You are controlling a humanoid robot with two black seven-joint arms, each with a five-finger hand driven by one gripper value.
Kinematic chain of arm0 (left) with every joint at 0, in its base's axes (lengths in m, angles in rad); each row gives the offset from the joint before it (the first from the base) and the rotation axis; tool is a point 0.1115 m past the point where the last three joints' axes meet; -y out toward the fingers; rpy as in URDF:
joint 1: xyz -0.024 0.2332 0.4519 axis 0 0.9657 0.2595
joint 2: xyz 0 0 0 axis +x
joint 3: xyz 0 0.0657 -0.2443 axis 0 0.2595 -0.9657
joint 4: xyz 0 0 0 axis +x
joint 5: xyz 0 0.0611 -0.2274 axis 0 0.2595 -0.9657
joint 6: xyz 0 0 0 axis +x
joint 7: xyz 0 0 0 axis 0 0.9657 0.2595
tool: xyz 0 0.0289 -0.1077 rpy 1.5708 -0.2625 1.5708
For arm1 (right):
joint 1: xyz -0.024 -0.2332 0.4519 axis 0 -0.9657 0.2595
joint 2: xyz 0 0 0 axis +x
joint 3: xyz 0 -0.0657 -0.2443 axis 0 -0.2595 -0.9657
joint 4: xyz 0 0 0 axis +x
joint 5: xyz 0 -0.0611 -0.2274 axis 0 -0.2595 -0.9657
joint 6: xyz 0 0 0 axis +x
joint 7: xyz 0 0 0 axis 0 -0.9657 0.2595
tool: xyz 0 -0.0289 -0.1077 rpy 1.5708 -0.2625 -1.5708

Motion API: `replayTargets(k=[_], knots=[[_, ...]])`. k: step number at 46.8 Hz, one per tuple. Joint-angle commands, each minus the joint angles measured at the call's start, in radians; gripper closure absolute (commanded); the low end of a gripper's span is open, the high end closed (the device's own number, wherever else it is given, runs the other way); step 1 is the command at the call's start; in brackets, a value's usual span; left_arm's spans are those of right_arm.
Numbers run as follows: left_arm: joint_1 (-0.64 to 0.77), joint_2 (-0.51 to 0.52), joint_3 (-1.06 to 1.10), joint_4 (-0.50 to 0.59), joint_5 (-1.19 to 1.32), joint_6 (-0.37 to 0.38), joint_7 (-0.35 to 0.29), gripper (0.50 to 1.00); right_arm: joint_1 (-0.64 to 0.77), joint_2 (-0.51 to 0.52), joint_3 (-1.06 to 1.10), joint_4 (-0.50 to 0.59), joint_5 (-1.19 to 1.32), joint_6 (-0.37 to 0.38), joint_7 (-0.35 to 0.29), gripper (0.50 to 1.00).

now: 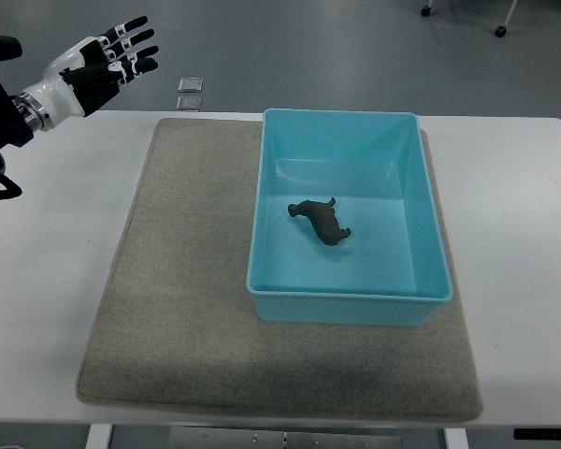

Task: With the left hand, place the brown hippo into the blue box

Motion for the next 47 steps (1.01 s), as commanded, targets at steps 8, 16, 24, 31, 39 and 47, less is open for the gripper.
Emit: replayTargets(k=[8,16,24,31,39,47], knots=[[0.062,-0.015,-0.076,-0.001,-0.002,0.0,0.002,0.5,-0.001,0.0,0.0,0.0,0.0,0.0,0.0,0.564],[0.082,-0.032,-0.081,0.0,-0.058,0.0,0.055,0.5,0.001,0.0,0.0,0.0,0.0,0.0,-0.001,0.564],[0.083,-0.027,-0.079,0.003,-0.252,0.0,0.203,0.5,-0.001,0.0,0.0,0.0,0.0,0.0,0.0,0.564],[0.083,-0.027,-0.079,0.005,-0.279,0.0,0.218,0.501,0.001,0.0,0.0,0.0,0.0,0.0,-0.001,0.564],[0.083,-0.026,-0.082,0.005,-0.282,0.0,0.218,0.5,0.001,0.0,0.002,0.0,0.0,0.0,0.0,0.564],[0.083,-0.024,-0.081,0.006,-0.281,0.0,0.218,0.5,-0.001,0.0,0.002,0.0,0.0,0.0,0.0,0.564]])
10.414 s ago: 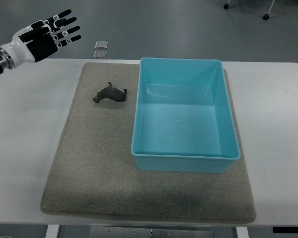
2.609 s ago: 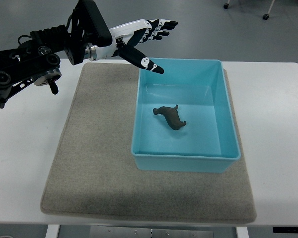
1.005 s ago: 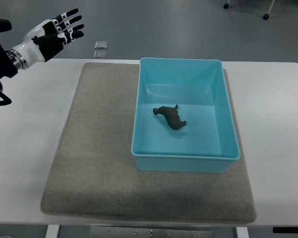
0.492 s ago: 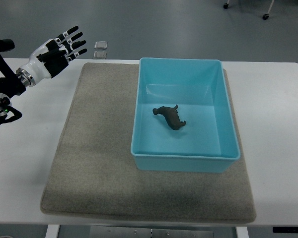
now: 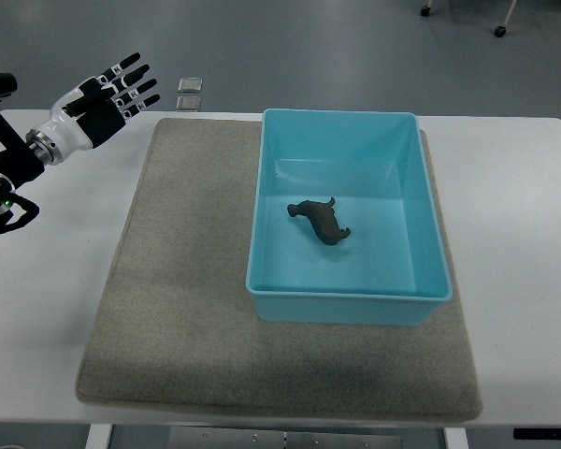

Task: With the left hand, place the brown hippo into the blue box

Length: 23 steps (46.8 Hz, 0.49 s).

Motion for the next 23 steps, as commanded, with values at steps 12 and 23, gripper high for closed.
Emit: replayTargets(k=[12,23], knots=[[0.0,0.0,0.001,0.0,0.008,0.0,0.0,0.5,-0.001,0.0,0.0,0.005,0.0,0.002,0.0,0.564],[-0.002,-0.001,0.003,0.0,0.011,0.0,-0.002,0.5,-0.002,0.0,-0.002,0.003,0.0,0.0,0.005,0.564]])
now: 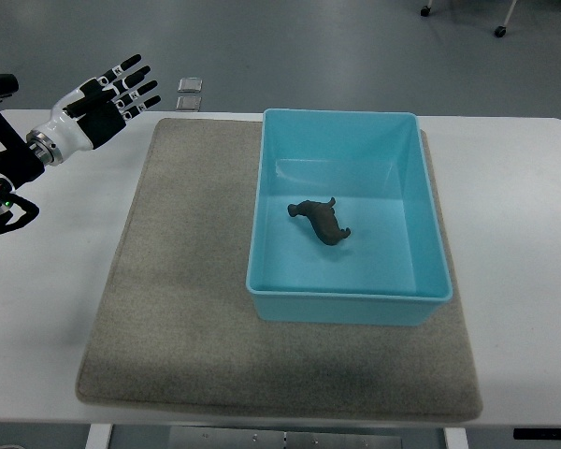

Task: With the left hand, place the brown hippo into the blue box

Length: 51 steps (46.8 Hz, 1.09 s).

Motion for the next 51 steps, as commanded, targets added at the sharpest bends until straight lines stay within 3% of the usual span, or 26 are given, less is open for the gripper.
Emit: replayTargets(k=[1,51], knots=[[-0.002,-0.002,0.0,0.0,0.0,0.0,-0.001,0.5,-0.002,0.0,-0.001,-0.002,0.002,-0.001,0.005,0.564],[-0.005,-0.009,0.0,0.002,0.004,0.0,-0.001,0.5,-0.001,0.0,-0.001,-0.003,0.0,-0.001,0.004,0.564]])
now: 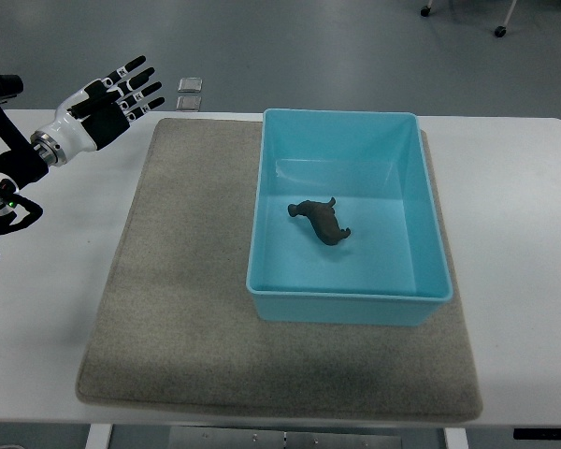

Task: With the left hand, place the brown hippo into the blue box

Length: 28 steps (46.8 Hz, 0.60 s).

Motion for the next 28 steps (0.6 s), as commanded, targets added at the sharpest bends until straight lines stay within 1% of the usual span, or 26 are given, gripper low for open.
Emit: replayTargets(k=[1,28], knots=[[-0.004,0.0,-0.001,0.0,-0.001,0.0,0.002,0.5,0.0,0.0,0.0,0.0,0.0,0.0,0.0,0.564],[-0.009,-0.002,-0.001,-0.002,-0.001,0.0,0.002,0.5,0.0,0.0,0.0,0.0,0.0,0.0,0.0,0.564]])
